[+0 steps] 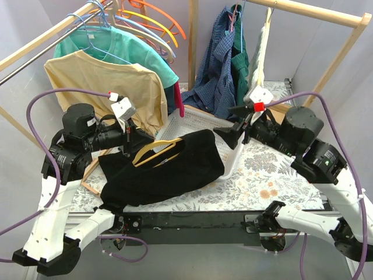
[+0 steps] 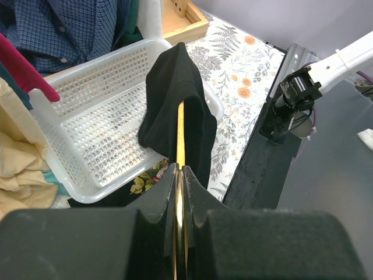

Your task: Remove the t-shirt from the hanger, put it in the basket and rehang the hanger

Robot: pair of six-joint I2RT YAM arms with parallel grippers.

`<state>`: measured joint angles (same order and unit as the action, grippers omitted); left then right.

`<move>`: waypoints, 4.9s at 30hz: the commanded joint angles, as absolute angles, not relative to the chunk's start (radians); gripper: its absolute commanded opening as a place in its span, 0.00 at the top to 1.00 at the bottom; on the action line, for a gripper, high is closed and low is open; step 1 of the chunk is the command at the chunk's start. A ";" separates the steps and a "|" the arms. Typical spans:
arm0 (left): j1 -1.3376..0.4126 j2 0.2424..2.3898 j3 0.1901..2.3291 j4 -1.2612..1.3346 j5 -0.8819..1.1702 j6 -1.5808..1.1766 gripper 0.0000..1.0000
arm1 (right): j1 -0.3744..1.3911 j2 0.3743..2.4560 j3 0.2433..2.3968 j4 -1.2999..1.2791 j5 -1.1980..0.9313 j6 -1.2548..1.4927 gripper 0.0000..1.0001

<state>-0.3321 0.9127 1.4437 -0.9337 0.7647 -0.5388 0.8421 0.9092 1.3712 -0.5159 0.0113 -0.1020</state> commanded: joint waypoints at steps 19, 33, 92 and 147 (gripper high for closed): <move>-0.334 0.879 1.440 -0.914 0.976 -0.551 1.00 | 1.055 1.293 1.568 -0.469 -0.491 -0.324 0.21; -0.334 0.832 1.437 -0.874 1.035 -0.571 1.00 | 1.131 1.356 1.575 -0.434 -0.446 -0.291 0.98; -0.334 0.884 1.414 -0.882 0.836 -0.506 1.00 | 0.727 0.937 1.132 -0.423 -0.233 -0.190 0.17; -0.334 0.913 1.627 -0.884 0.756 -0.440 1.00 | 0.132 0.913 0.896 -0.092 -0.503 0.169 0.99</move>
<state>-0.3374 0.8970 1.5196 -0.8822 0.7757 -0.4679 0.1772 0.9298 0.8501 -0.1730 -0.5236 0.1482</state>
